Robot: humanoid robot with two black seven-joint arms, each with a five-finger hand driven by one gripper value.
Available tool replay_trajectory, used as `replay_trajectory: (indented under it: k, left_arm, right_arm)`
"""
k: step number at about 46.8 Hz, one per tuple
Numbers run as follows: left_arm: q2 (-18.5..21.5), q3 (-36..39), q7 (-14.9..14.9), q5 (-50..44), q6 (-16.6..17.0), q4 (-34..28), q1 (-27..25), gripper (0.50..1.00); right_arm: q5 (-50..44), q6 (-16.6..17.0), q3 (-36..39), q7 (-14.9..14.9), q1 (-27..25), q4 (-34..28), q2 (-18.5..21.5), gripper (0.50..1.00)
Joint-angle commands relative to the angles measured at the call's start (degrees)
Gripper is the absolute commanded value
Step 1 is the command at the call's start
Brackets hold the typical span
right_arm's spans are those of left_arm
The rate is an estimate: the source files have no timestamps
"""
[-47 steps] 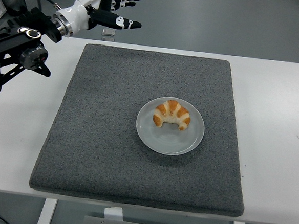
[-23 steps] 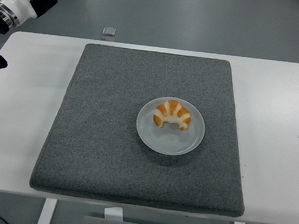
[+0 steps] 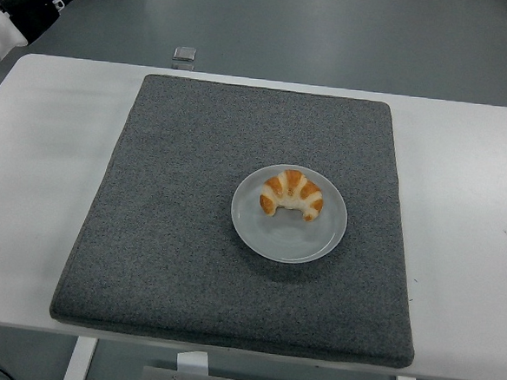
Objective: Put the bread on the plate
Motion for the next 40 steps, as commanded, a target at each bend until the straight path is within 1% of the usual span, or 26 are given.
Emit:
replay_trajectory:
  k: [1,10,16,35,40]
  left_arm:
    - [-1.5,0.1,0.0,-2.3,-0.2,0.0,1.3,0.988]
    - [-4.2,-0.1,-0.1,-3.6,-0.1,0.7,3.6,0.988]
    - [-5.9,-0.7,-0.1,-3.9,-0.2,1.7,4.3,0.988]
    - [-6.3,-0.6,-0.1,-3.7,-0.1,1.8,4.7,0.988]
    - [-6.3,-0.6,-0.1,-3.7,-0.1,1.8,4.7,0.988]
  right_arm:
    - [0.0,0.0,0.0,0.0,0.0,0.0,0.0,0.938]
    - [0.0,0.1,0.0,0.0,0.0,0.0,0.0,0.94]
    - [0.1,0.2,0.0,0.0,0.0,0.3,0.0,0.938]
    - [0.1,0.2,0.0,0.0,0.0,0.6,0.0,0.938]
    - [0.1,-0.4,0.0,0.0,0.0,0.6,0.0,0.938]
